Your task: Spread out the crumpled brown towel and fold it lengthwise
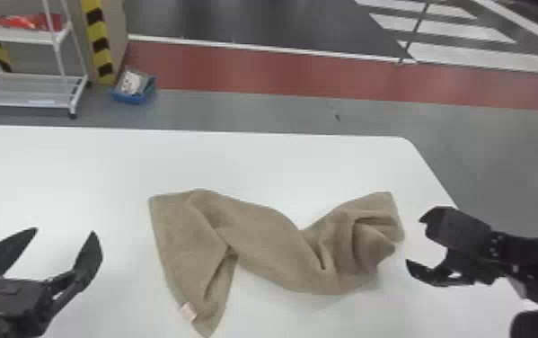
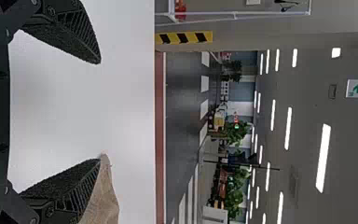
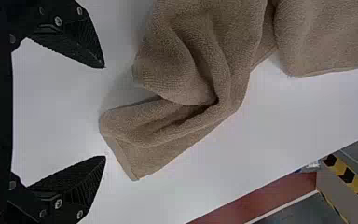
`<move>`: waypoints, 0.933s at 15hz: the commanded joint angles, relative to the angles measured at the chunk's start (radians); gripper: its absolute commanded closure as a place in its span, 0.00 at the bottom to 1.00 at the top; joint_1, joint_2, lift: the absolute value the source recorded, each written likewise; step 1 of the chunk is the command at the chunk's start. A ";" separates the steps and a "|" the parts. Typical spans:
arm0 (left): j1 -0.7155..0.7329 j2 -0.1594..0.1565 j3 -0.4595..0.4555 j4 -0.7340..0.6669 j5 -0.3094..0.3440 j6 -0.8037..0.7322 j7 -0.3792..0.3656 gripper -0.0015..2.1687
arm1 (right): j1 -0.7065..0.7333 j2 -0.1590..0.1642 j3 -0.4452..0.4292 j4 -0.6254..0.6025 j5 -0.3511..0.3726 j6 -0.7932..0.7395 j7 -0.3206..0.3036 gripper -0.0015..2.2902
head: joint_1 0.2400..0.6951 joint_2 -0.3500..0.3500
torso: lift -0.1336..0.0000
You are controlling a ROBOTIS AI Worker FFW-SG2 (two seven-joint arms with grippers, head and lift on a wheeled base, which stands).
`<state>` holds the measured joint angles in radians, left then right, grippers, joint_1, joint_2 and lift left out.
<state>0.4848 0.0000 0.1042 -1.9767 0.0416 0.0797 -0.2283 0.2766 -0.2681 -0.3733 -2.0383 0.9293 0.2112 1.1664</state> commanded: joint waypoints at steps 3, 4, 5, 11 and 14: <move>0.003 -0.003 -0.001 -0.001 0.000 -0.001 0.001 0.07 | -0.056 -0.003 0.011 0.095 0.016 0.003 -0.063 0.13 | 1.00 0.17 | 0.07; 0.003 -0.003 -0.001 -0.004 0.000 -0.001 0.000 0.07 | -0.066 -0.003 0.016 0.115 0.017 0.003 -0.079 0.15 | 1.00 0.16 | 0.07; 0.005 -0.003 -0.001 -0.005 0.000 -0.001 0.000 0.07 | -0.083 -0.002 0.024 0.138 0.026 0.006 -0.083 0.18 | 1.00 0.16 | 0.07; 0.006 -0.003 -0.001 -0.013 0.000 -0.001 0.000 0.07 | -0.099 0.003 0.070 0.175 0.062 0.030 -0.136 0.26 | 1.00 0.16 | 0.07; 0.005 -0.003 -0.004 -0.014 -0.002 0.002 0.000 0.07 | -0.102 0.004 0.073 0.173 0.056 0.043 -0.137 0.35 | 1.00 0.17 | 0.07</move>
<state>0.4896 0.0000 0.1011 -1.9894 0.0413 0.0815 -0.2285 0.1763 -0.2632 -0.3016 -1.8647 0.9898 0.2509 1.0282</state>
